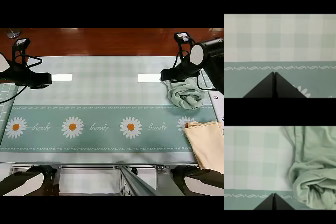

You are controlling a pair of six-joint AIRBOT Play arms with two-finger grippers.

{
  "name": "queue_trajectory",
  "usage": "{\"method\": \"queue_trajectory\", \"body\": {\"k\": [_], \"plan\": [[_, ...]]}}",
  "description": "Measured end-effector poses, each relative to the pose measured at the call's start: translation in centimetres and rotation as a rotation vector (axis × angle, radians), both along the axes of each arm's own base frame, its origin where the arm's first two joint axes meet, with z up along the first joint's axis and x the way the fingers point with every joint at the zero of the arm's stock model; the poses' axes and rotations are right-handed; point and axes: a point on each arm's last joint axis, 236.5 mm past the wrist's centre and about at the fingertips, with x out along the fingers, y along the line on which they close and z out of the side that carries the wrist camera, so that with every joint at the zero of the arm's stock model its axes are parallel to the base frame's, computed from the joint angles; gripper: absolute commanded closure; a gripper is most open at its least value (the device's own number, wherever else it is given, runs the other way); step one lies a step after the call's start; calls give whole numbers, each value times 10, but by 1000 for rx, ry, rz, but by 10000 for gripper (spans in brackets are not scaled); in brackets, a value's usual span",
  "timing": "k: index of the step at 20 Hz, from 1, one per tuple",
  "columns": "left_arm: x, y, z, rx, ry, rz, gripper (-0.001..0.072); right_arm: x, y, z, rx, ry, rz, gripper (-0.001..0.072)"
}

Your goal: Fold the shirts.

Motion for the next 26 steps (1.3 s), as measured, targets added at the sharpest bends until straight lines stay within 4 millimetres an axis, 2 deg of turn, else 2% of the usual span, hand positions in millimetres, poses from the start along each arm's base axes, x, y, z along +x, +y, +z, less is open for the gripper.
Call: {"method": "queue_trajectory", "body": {"k": [17, 22, 24, 25, 26], "plan": [[0, 0, 0, 0, 0, 0, 684, 1, 0, 1, 1, -7, 1, 679], [8, 0, 3, -1, -36, 3, 684, 21, 3, 10, 6, -96, 18, 679], [21, 0, 8, -2, -92, 9, 682, 32, 6, 16, 12, -148, 28, 678], [26, 0, 10, -3, -113, 11, 601, 37, 7, 19, 17, -174, 34, 626], [33, 1, 11, -3, -139, 13, 271, 43, 9, 23, 21, -203, 39, 267]]}}
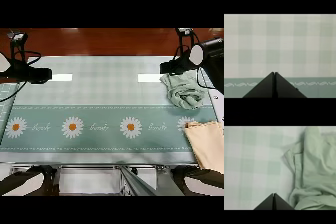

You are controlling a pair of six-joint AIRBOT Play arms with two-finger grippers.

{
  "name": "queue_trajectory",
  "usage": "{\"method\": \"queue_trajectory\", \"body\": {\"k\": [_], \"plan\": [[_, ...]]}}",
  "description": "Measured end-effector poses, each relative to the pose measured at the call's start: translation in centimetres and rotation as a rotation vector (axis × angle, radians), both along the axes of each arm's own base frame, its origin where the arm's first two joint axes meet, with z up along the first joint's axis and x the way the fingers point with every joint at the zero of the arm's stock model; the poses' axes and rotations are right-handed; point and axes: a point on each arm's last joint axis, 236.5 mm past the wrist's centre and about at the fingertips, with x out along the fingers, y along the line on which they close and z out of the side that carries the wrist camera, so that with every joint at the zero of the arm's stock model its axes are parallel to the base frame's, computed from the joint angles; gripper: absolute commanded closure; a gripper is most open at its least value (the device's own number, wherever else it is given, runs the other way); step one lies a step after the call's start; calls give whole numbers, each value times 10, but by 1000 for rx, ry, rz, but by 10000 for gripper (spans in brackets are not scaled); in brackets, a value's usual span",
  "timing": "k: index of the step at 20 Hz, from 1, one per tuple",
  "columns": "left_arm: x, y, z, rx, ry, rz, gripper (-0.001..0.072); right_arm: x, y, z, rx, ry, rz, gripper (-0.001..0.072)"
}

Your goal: Fold the shirts.

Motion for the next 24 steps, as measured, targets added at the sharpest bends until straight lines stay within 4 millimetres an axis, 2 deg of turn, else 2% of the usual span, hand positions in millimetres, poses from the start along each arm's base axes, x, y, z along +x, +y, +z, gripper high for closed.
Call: {"method": "queue_trajectory", "body": {"k": [1, 3, 5, 7, 8, 9, 11, 14, 17, 20, 21, 23, 24], "plan": [[6, 0, 0, 0, -18, 2, 4, 6, 1, 4, 1, -29, 5, 74], [16, 1, -1, -3, -50, 9, 2, 17, -1, 13, -17, -90, 16, 71], [23, 1, -3, -2, -66, 12, 2, 28, -21, 22, -66, -143, -12, 72], [25, 5, -4, 6, -69, 14, 2, 30, -65, 23, -104, -150, -116, 81], [25, 8, -6, 12, -65, 18, 2, 25, -92, 17, -106, -120, -188, 81], [23, 10, -9, 16, -53, 18, 2, 18, -117, 6, -103, -75, -249, 82], [12, 6, -21, 17, -15, -5, 2, -8, -157, -34, -60, 69, -344, 82], [-14, -14, -46, 1, 50, -60, 2, -45, -184, -87, 38, 233, -430, 82], [-36, -24, -66, -4, 98, -89, 2, -65, -192, -123, 98, 319, -469, 82], [-45, -29, -77, -12, 115, -92, 2, -71, -181, -155, 175, 392, -478, 91], [-46, -30, -78, -16, 115, -89, 2, -72, -175, -163, 206, 412, -478, 145], [-48, -30, -81, -19, 120, -87, 2, -71, -161, -175, 262, 438, -468, 673], [-48, -31, -81, -19, 122, -87, 2, -69, -155, -177, 282, 441, -454, 679]]}}
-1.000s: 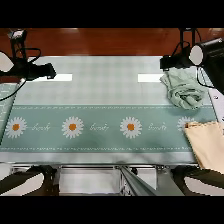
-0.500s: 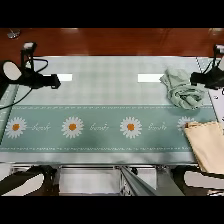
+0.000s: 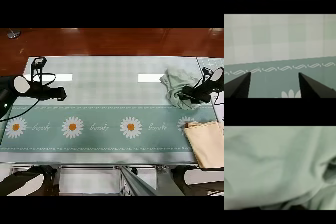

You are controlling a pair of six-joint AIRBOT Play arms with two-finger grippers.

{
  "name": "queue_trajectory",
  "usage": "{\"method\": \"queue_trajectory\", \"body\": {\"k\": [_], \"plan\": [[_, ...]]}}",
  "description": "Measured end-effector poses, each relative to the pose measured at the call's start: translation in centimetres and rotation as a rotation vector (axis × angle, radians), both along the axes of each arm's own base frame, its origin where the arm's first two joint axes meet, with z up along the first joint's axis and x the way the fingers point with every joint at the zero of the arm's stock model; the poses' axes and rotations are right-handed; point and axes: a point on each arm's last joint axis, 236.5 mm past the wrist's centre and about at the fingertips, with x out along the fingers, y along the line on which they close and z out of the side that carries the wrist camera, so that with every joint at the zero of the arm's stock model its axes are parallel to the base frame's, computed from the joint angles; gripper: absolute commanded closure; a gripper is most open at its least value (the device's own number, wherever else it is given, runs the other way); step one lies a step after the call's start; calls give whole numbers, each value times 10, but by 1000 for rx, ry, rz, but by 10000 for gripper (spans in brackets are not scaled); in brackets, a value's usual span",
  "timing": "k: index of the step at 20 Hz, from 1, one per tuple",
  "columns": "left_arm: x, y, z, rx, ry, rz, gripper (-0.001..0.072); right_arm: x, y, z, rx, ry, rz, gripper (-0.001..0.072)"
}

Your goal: Fold the shirts.

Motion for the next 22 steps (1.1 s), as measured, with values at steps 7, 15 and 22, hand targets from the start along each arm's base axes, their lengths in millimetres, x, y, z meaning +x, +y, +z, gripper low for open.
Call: {"method": "queue_trajectory", "body": {"k": [7, 15, 22], "plan": [[-20, 21, 29, 33, 11, 2, 2, 53, 22, 129, 40, -319, 98, 679], [-81, -10, 115, -127, -198, -21, 4, 26, 57, 450, -118, -1072, 209, 679], [-96, -26, 107, -205, -184, -25, 3, -58, 133, 549, -53, -1279, 441, 679]]}}
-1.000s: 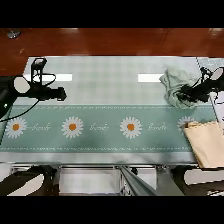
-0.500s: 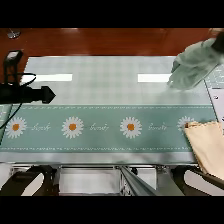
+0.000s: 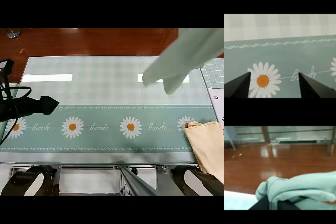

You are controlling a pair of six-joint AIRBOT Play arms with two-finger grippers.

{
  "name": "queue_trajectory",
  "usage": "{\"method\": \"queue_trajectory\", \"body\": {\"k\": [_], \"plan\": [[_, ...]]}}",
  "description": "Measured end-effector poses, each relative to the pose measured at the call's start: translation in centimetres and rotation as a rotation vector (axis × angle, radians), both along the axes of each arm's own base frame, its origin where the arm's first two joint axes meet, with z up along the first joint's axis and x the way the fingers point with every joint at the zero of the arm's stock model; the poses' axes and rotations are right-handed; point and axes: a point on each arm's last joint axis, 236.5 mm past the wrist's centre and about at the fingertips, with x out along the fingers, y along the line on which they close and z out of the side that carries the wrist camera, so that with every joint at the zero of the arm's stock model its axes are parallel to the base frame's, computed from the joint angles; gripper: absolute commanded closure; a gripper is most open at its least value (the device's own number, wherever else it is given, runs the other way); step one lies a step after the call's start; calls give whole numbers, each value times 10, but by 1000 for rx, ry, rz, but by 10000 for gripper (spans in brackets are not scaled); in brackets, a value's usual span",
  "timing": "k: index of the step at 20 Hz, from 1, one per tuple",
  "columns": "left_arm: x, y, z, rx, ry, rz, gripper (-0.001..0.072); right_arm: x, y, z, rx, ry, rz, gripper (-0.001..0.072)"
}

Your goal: Fold the shirts.

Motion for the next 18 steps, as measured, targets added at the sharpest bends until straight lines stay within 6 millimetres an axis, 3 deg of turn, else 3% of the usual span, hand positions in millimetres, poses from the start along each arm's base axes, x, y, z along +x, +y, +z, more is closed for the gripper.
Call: {"method": "queue_trajectory", "body": {"k": [5, 11, 15, 18], "plan": [[4, -2, -8, -13, 19, 4, 4, -30, 81, -16, -39, 64, 261, 679], [8, -3, -18, -15, 51, 5, 4, -39, 159, -91, -108, 249, 429, 679], [10, -3, -22, -14, 67, 3, 4, -33, 203, -160, -115, 398, 484, 679], [9, -4, -28, -17, 92, 0, 3, -20, 210, -248, -171, 591, 437, 679]]}}
